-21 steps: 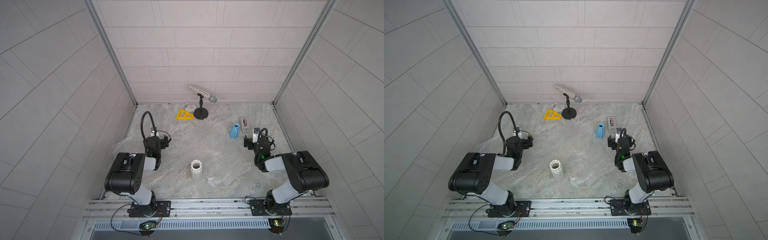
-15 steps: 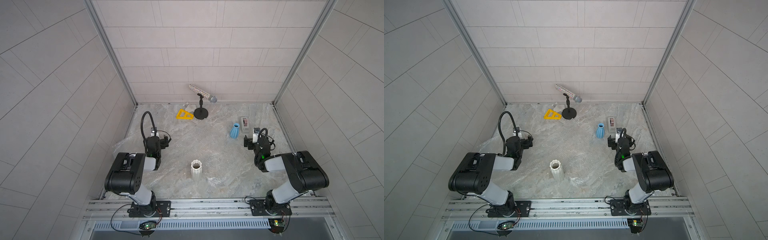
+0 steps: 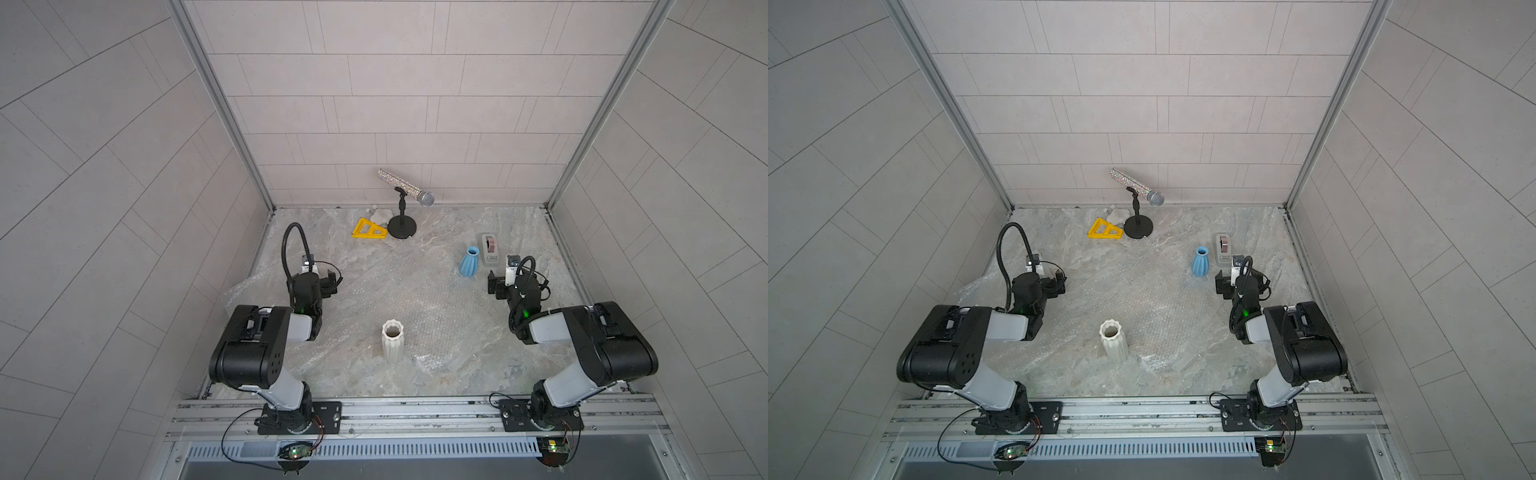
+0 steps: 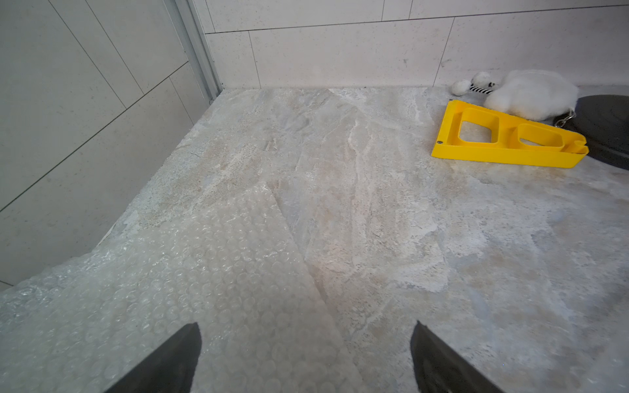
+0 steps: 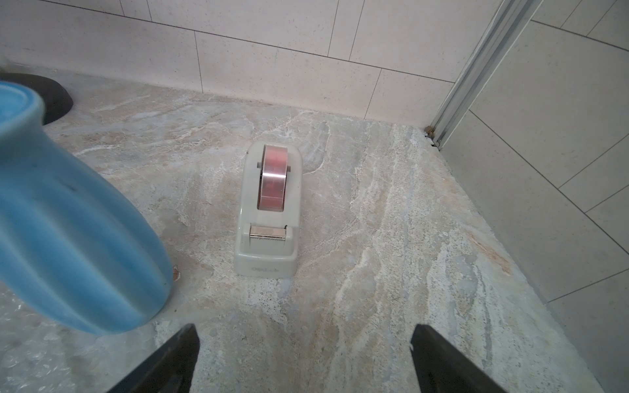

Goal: Wrap vases in bubble wrap
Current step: Pick up the vase from the center of the board.

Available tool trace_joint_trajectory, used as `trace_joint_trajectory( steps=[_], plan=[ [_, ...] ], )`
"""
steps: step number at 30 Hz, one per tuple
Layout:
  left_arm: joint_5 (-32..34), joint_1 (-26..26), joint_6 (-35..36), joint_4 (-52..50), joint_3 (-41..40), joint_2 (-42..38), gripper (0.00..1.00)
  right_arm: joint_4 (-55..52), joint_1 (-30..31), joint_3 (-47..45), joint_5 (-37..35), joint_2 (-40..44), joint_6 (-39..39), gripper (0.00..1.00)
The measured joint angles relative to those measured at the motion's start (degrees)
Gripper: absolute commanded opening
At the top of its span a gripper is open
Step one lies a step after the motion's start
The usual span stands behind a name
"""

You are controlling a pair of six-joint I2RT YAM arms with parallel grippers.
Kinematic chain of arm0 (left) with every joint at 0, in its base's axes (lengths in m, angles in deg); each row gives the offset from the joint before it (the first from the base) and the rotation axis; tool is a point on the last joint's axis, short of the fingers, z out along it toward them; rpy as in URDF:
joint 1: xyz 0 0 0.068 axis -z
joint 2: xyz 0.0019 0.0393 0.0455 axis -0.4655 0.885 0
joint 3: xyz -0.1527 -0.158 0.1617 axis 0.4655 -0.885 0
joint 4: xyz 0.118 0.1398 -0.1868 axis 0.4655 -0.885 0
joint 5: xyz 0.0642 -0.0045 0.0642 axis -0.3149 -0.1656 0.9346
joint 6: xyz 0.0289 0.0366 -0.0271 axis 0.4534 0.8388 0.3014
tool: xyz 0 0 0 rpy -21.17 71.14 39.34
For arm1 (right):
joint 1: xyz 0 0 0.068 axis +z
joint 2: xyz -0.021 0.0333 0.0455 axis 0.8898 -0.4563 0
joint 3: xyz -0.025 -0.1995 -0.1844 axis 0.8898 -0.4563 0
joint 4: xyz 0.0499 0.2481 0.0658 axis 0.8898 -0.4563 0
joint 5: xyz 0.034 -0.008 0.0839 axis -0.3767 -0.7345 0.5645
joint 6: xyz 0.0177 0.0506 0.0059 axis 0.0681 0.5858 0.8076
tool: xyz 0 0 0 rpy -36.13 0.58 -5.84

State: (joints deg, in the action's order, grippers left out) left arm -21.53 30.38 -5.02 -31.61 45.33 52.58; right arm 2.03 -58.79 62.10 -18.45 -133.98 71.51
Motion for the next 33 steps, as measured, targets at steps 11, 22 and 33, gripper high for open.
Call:
trace_joint_trajectory(
  steps=[11, 22, 33],
  plan=[
    [0.2, 0.0, -0.1, 0.9, -0.2, 0.0, 1.00, 0.6, 0.0, -0.1, -0.1, 0.0, 0.0, 1.00],
    [1.7, 0.0, -1.9, -2.0, -4.9, -16.4, 1.00, -9.2, 0.0, -1.2, -0.1, 17.6, 1.4, 1.00],
    [0.9, -0.1, -26.6, -27.1, 5.3, -40.9, 1.00, -30.7, -1.0, 4.0, 4.7, 35.6, 23.5, 1.00]
  ],
)
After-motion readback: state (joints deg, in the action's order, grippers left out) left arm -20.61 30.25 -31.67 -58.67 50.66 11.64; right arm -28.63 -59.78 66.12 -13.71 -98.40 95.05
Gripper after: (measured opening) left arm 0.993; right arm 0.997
